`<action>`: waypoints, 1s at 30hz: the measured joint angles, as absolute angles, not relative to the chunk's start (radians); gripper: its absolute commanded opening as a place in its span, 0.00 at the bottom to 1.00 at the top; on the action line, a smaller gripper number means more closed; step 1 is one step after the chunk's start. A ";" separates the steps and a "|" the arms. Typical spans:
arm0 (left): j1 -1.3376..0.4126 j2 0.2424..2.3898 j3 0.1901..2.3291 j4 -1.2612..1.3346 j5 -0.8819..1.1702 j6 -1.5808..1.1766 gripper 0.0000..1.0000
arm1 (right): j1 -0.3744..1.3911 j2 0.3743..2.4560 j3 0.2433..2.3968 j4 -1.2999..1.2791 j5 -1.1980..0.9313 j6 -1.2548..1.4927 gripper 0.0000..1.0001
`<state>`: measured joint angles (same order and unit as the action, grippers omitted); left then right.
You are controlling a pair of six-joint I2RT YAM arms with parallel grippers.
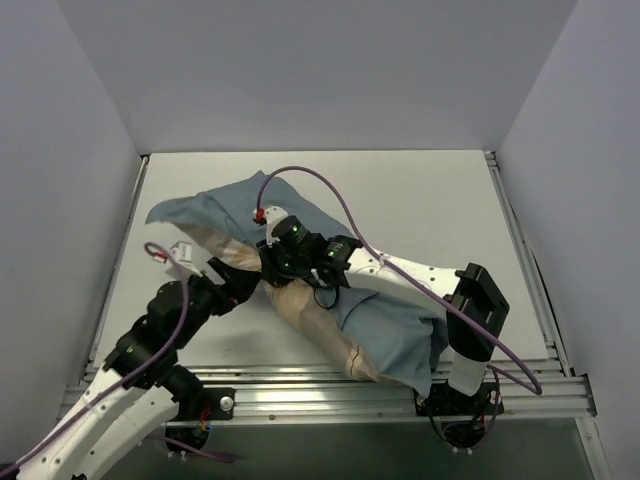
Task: Remove the pillowcase from the pillow
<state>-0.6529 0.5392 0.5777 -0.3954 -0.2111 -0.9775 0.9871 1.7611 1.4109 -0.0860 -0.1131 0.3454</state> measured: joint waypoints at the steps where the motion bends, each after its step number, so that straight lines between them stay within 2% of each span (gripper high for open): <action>1: -0.653 0.473 0.604 -0.453 -0.227 -0.978 0.92 | 1.003 1.770 1.409 -0.087 -0.118 0.360 0.36; 2: -0.653 0.422 0.635 -0.503 -0.242 -0.978 0.93 | 1.018 1.780 1.409 -0.087 -0.124 0.369 0.43; 3: -0.653 0.388 0.667 -0.550 -0.257 -0.976 0.93 | 1.030 1.787 1.410 -0.089 -0.131 0.373 0.56; 5: -0.653 0.351 0.743 -0.647 -0.290 -0.969 0.94 | 1.053 1.798 1.425 -0.119 -0.139 0.380 0.69; 9: -0.653 0.368 0.858 -0.772 -0.329 -0.925 0.95 | 1.074 1.798 1.480 -0.182 -0.121 0.363 0.80; 14: -0.653 0.472 0.951 -0.841 -0.345 -0.840 0.95 | 1.074 1.696 1.451 -0.221 -0.054 0.358 0.84; 22: -0.653 0.705 0.967 -0.773 -0.336 -0.726 0.95 | 1.060 1.234 1.179 -0.280 0.134 0.430 0.86; 26: -0.651 0.827 0.939 -0.640 -0.339 -0.721 0.95 | 0.958 1.061 1.027 -0.321 0.207 0.511 0.83; 30: -0.620 0.966 0.883 -0.513 -0.342 -0.732 0.95 | 0.847 0.997 0.850 -0.320 0.215 0.559 0.82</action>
